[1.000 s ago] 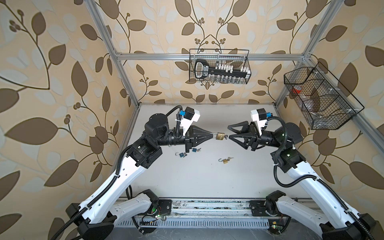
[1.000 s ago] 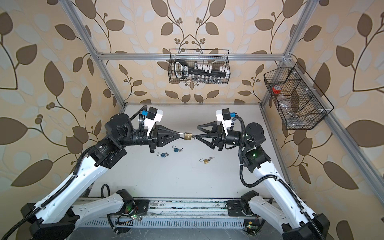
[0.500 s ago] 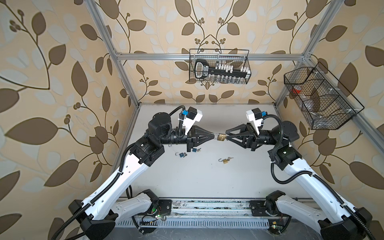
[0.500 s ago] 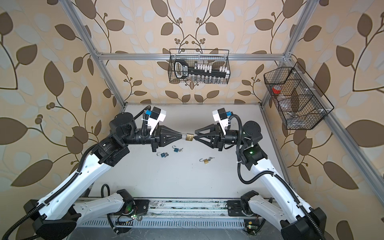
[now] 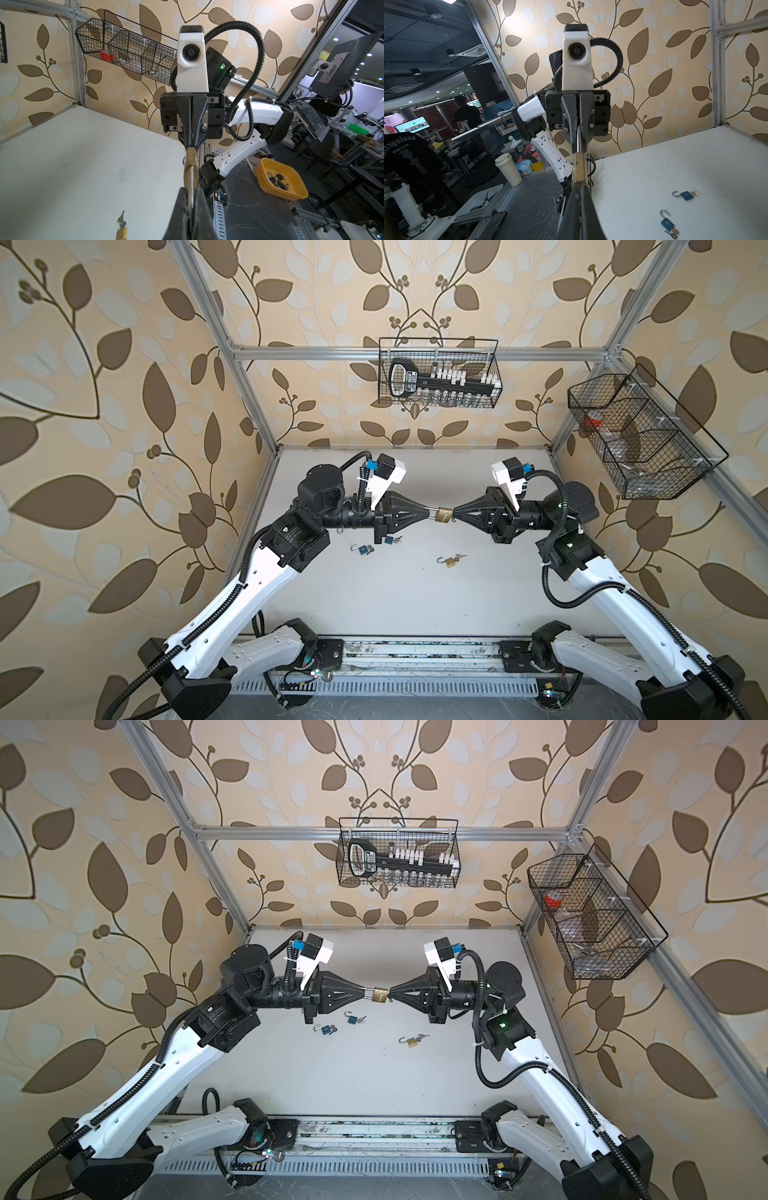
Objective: Lock with the key
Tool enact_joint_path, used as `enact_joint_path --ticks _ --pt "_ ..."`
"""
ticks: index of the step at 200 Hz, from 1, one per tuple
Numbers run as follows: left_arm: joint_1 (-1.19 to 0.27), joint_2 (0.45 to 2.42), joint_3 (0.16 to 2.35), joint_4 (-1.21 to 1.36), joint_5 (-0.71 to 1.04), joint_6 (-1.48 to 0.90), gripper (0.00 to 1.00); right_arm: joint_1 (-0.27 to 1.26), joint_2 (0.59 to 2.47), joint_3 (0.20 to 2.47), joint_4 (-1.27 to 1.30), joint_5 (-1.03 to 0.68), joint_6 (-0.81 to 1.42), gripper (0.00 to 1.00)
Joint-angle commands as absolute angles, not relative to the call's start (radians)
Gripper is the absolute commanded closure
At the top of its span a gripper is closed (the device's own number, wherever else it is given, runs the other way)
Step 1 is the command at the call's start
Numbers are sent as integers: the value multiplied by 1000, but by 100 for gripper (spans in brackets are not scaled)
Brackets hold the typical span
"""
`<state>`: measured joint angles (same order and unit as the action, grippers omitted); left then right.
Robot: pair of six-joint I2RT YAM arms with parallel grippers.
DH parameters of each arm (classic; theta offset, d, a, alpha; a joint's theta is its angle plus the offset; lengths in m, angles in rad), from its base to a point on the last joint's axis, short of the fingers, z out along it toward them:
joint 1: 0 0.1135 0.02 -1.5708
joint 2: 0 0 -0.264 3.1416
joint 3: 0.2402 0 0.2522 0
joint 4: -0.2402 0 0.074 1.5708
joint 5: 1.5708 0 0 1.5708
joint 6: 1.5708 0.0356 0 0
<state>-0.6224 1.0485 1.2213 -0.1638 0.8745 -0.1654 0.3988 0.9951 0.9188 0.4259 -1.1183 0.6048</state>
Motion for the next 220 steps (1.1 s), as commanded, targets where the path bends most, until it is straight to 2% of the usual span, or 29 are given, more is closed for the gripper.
enact_joint_path --ticks 1,38,99,161,184,220 --pt "-628 1034 1250 -115 884 -161 100 403 975 934 414 -1123 579 100" --pt "-616 1002 1240 -108 885 -153 100 402 952 933 338 -1091 510 100" --pt "-513 960 1241 -170 926 -146 100 372 876 880 207 -1025 407 100" --pt "-513 1034 1336 -535 717 52 100 361 786 738 65 -453 367 100" --pt "-515 1099 1358 -604 736 90 100 360 786 676 33 -308 398 100" --pt "-524 1209 1385 -638 687 114 100 359 828 596 27 -201 506 100"
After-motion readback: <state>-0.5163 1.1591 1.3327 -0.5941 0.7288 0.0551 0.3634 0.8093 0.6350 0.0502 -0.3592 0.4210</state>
